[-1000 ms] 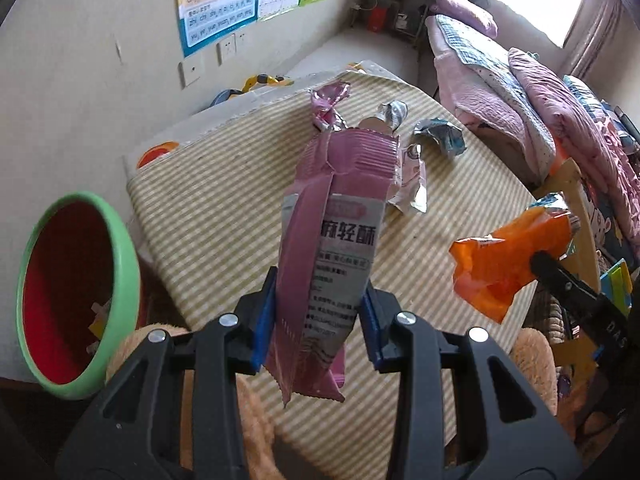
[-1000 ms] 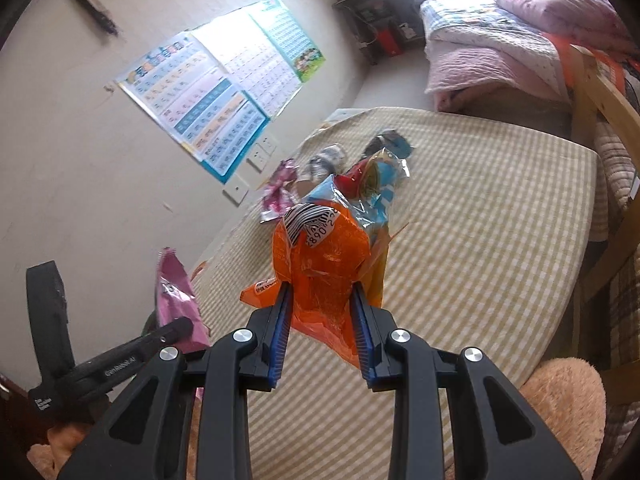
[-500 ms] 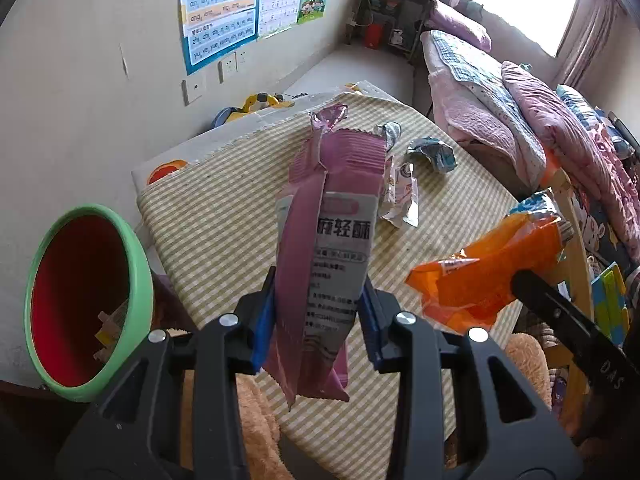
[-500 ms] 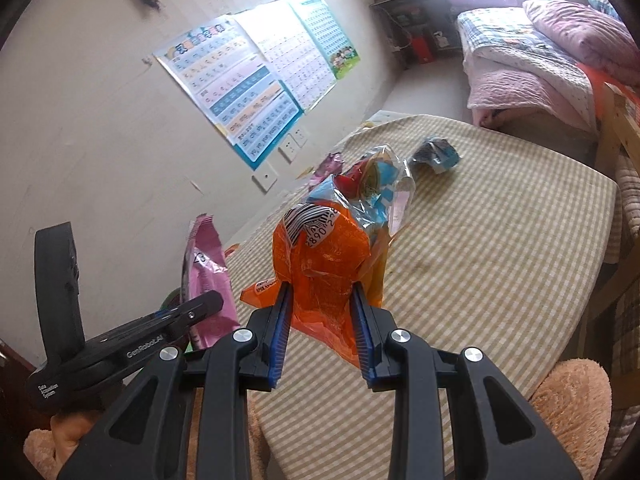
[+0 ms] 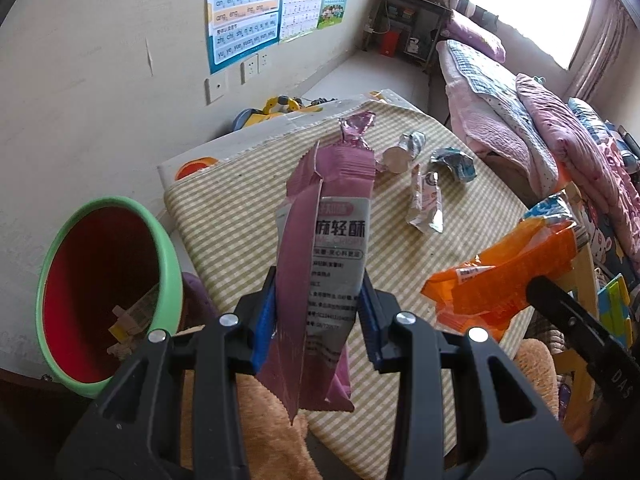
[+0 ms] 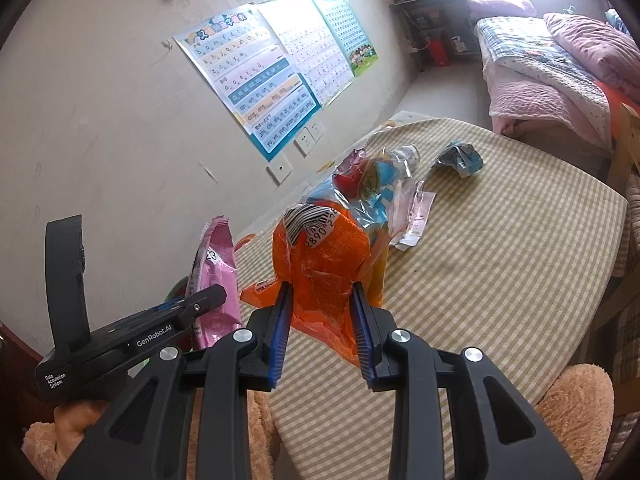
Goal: Collect trash
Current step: 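Carry the pink snack bag and orange bag over the red bucket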
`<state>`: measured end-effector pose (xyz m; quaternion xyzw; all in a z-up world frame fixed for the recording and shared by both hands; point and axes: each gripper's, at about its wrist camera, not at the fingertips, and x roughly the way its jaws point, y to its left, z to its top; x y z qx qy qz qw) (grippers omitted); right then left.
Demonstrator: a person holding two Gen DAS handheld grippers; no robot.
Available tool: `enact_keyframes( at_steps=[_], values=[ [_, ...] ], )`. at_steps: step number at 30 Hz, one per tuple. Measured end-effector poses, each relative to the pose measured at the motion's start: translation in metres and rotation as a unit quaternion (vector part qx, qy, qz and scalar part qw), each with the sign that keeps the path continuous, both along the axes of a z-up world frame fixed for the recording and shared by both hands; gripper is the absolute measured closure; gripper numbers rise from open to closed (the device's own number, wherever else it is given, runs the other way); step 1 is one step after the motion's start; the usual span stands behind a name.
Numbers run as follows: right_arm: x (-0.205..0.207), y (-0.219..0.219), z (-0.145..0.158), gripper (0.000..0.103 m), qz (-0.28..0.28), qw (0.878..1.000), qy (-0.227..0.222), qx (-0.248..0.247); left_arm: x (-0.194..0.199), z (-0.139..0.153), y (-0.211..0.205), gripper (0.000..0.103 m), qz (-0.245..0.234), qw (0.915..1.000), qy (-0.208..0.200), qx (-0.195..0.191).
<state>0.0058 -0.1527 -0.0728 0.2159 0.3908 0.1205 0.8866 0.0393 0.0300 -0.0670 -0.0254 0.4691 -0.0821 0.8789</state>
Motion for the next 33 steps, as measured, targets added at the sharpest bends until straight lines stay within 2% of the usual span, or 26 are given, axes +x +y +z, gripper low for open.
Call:
enact_keyframes(
  at_steps=[14, 29, 33],
  values=[
    [0.004, 0.024, 0.001, 0.075, 0.024, 0.999, 0.004, -0.020, -0.006, 0.001, 0.035, 0.068, 0.027, 0.9996, -0.007, -0.010],
    [0.010, 0.069, 0.007, 0.075, 0.071, 0.996, 0.004, -0.047, -0.011, 0.006, 0.078, 0.068, 0.062, 0.9974, -0.019, -0.031],
    [0.015, 0.083, 0.012, 0.075, 0.083, 0.995, -0.001, -0.051, -0.013, 0.009, 0.093, 0.068, 0.079, 0.9962, -0.028, -0.025]
  ],
)
